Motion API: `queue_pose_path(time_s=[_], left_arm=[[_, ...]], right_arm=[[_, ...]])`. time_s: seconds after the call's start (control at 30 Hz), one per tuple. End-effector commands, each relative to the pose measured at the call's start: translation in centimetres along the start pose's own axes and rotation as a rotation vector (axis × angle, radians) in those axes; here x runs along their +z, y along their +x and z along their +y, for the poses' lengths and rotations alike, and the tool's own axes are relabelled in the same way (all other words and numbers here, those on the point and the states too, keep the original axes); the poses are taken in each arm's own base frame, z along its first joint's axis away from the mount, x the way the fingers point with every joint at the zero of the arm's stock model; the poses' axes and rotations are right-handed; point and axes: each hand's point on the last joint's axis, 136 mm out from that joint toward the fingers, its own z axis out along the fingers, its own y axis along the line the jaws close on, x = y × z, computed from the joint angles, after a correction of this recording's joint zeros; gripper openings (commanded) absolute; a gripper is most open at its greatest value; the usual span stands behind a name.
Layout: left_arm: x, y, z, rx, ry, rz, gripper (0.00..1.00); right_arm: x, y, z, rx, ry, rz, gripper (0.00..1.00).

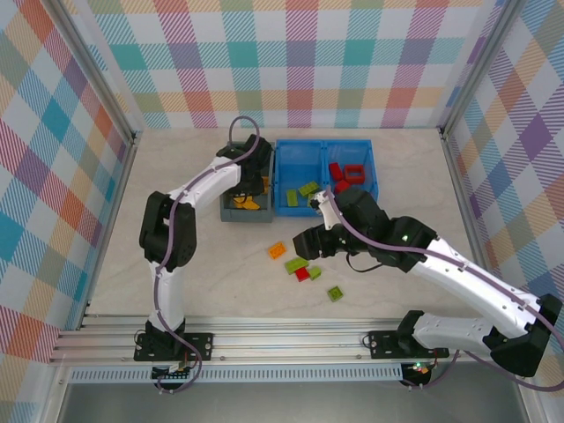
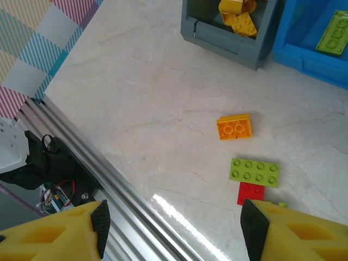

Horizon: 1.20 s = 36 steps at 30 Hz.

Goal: Sort the legos into containers by color

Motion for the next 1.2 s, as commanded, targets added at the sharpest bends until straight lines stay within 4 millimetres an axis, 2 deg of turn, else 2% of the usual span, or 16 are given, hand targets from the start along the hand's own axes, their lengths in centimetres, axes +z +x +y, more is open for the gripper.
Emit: queue_pose_path(time_s=[0.0, 0.17, 0.33, 0.43, 0.53, 0.6, 0.73, 0.83, 0.93, 1.0, 1.1, 1.17], left_arm=[[0.7, -0.5, -0.2, 0.015, 0.029, -0.003, 0.31], [1.2, 0.1, 0.1, 0.022, 0.017, 0.017, 0.42], [-0.3, -0.3, 0.5, 0.02, 0.014, -0.001, 0.53], [-2.4, -1.0, 0.9, 0.004, 0.026, -0.034, 0.57], [-5.2, -1.7, 1.1, -0.021, 0.055, -0.073, 0.6], [-7.3, -2.1, 1.3, -0.046, 0.084, -0.105, 0.62], [-12.4, -1.7, 1.8, -0.082, 0.162, -0.18, 0.64], [-16.6, 0.3, 1.3, -0.033, 0.26, -0.22, 0.64], [-21.0, 3.9, 0.2, 0.056, 0.418, -0.266, 0.66], [-23.5, 7.0, -0.4, 0.144, 0.529, -0.278, 0.68], [-25.6, 11.9, 0.6, 0.247, 0.608, -0.259, 0.71], [-25.8, 15.0, 1.9, 0.281, 0.639, -0.211, 0.71]], right_arm=[[0.5, -0.6, 1.0, 0.016, -0.041, -0.027, 0.67], [1.5, -0.3, 2.2, 0.009, -0.085, -0.018, 0.68], [2.0, -0.7, 3.0, 0.017, -0.121, -0.05, 0.72], [1.9, -0.5, 1.7, 0.039, -0.04, -0.048, 0.72], [1.7, 0.7, -0.5, 0.081, 0.079, -0.008, 0.69], [1.8, 2.0, -1.2, 0.107, 0.124, 0.029, 0.68], [3.1, 5.9, -0.8, 0.147, 0.168, 0.124, 0.66], [5.0, 9.5, -0.4, 0.173, 0.18, 0.215, 0.66], [7.3, 12.7, -0.5, 0.22, 0.192, 0.309, 0.65], [8.6, 13.9, -0.5, 0.233, 0.19, 0.34, 0.65], [10.1, 14.8, -1.2, 0.228, 0.22, 0.365, 0.68], [11.0, 15.0, -1.6, 0.224, 0.233, 0.38, 0.69]])
